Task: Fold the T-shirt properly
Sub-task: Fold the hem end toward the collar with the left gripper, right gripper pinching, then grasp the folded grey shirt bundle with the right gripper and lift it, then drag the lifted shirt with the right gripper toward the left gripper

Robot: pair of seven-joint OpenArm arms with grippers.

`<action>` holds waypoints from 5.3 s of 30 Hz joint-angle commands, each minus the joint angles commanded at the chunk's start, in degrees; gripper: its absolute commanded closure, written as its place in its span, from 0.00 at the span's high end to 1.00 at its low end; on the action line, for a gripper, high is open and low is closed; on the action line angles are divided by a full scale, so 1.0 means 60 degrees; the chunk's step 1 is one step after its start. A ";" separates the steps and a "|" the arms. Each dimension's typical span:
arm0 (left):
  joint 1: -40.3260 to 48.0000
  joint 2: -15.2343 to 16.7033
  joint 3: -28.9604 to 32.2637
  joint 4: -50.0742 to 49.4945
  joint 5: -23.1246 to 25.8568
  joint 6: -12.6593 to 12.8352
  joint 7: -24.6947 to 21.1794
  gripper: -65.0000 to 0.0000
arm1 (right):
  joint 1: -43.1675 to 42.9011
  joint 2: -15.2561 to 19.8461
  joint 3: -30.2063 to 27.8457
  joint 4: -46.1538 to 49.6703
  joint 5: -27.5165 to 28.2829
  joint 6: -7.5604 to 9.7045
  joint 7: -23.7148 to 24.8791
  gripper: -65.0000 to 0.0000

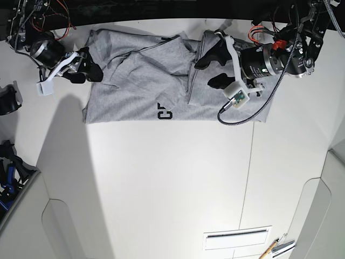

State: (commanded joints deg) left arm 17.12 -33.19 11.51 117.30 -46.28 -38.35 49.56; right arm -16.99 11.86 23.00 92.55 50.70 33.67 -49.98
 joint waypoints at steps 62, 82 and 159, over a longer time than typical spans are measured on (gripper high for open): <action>-0.0601 0.0000 -0.3406 0.0259 -0.0015 0.0288 0.0648 0.60 | 0.0069 -0.0259 -0.0958 -0.0025 -0.1552 0.0025 0.1585 0.00; 0.1118 0.0973 -0.4036 -0.1632 -0.0761 0.0240 0.1392 0.60 | 0.1785 0.1912 0.1235 0.0189 -0.0721 0.0029 0.0124 0.00; 0.2583 0.2233 -0.4116 -0.0630 -0.1869 -0.0275 0.1592 0.01 | 0.3544 -0.1235 -0.7817 0.1217 -0.4058 -0.0324 0.0477 0.02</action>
State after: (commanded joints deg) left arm 32.62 -19.79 -13.19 113.51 -57.49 -40.00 59.11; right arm 4.27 4.45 -23.90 99.85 26.35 31.73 -47.11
